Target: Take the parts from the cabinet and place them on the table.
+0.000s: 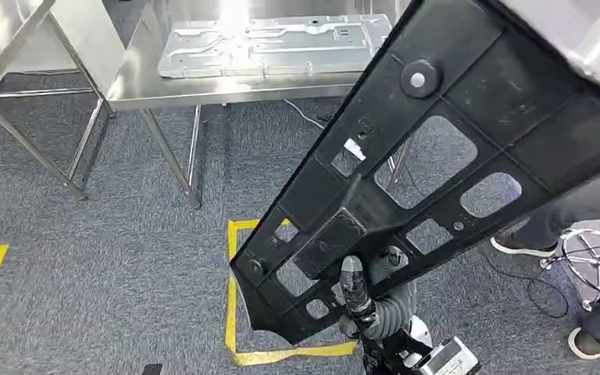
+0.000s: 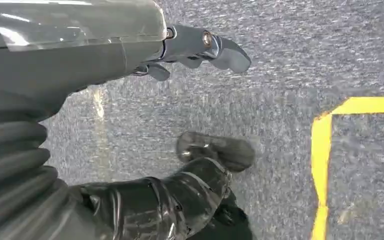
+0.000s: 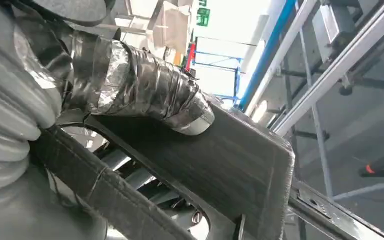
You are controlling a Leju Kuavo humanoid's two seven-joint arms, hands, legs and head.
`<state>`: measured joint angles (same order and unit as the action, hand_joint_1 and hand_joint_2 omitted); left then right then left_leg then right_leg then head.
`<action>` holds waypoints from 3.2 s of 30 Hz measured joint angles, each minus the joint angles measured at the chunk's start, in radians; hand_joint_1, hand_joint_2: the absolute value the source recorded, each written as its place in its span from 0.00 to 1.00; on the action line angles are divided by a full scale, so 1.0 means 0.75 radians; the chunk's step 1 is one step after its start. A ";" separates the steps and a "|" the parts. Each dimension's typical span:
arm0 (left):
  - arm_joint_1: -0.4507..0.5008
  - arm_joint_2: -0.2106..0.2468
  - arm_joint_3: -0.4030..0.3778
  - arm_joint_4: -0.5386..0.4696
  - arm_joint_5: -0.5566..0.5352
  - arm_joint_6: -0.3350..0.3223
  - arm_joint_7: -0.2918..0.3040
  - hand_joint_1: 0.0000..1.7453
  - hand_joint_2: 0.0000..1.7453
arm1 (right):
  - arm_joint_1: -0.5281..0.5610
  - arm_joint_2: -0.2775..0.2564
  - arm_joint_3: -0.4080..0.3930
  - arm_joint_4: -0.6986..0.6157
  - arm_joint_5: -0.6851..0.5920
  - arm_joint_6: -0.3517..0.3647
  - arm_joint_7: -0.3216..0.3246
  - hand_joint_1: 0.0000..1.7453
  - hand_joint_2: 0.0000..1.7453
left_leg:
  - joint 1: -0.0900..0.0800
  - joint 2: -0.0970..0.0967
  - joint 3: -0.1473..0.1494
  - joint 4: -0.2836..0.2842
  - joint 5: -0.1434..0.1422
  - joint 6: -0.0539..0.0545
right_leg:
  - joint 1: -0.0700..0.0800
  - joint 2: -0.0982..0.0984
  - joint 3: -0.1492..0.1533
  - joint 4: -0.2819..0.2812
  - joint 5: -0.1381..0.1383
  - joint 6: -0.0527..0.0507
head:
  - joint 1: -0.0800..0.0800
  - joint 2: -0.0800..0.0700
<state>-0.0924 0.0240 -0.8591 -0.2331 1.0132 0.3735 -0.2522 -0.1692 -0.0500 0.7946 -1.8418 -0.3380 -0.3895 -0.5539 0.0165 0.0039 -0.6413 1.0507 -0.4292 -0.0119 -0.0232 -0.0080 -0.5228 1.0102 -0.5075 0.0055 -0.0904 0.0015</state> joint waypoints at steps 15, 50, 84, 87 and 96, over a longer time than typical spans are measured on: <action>-0.002 -0.003 -0.013 0.000 0.000 0.000 0.000 0.00 1.00 | -0.004 -0.005 -0.001 0.004 -0.012 -0.016 -0.004 1.00 1.00 | -0.012 -0.025 0.110 -0.035 -0.097 0.068 | 0.010 0.007 -0.151 0.063 0.106 0.020 | 0.021 0.000; 0.001 0.005 -0.020 0.001 0.001 -0.009 0.008 0.00 1.00 | -0.008 -0.008 -0.001 0.028 -0.034 -0.004 -0.008 1.00 1.00 | -0.009 -0.019 0.141 -0.048 -0.121 0.054 | 0.004 0.010 -0.141 0.054 0.103 0.035 | 0.027 0.000; -0.003 0.013 -0.027 0.006 0.004 -0.010 0.024 0.00 1.00 | 0.010 0.003 -0.004 0.040 -0.032 0.001 -0.028 1.00 1.00 | -0.003 -0.011 0.217 0.008 -0.157 0.005 | -0.003 0.010 -0.136 0.040 0.096 -0.013 | 0.051 0.000; -0.010 0.013 -0.028 0.006 0.004 -0.011 0.024 0.00 1.00 | 0.008 0.005 -0.004 0.040 -0.029 0.001 -0.028 1.00 1.00 | 0.000 -0.011 0.052 0.259 -0.231 -0.005 | 0.003 0.009 -0.108 0.038 0.070 -0.026 | 0.050 0.000; 0.007 0.019 -0.030 0.010 0.003 -0.011 0.028 0.00 1.00 | 0.011 0.008 -0.004 0.046 -0.030 0.004 -0.029 1.00 1.00 | -0.048 -0.018 0.011 -0.005 -0.044 0.071 | 0.020 0.026 0.020 0.027 -0.038 -0.002 | 0.054 0.000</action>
<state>-0.0869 0.0385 -0.8816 -0.2258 1.0155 0.3655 -0.2308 -0.1611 -0.0439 0.7916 -1.8070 -0.3605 -0.3868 -0.5756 -0.0196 -0.0098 -0.6332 1.0466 -0.4623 0.0411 -0.0078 0.0116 -0.5077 1.0306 -0.5362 0.0042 -0.0496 0.0015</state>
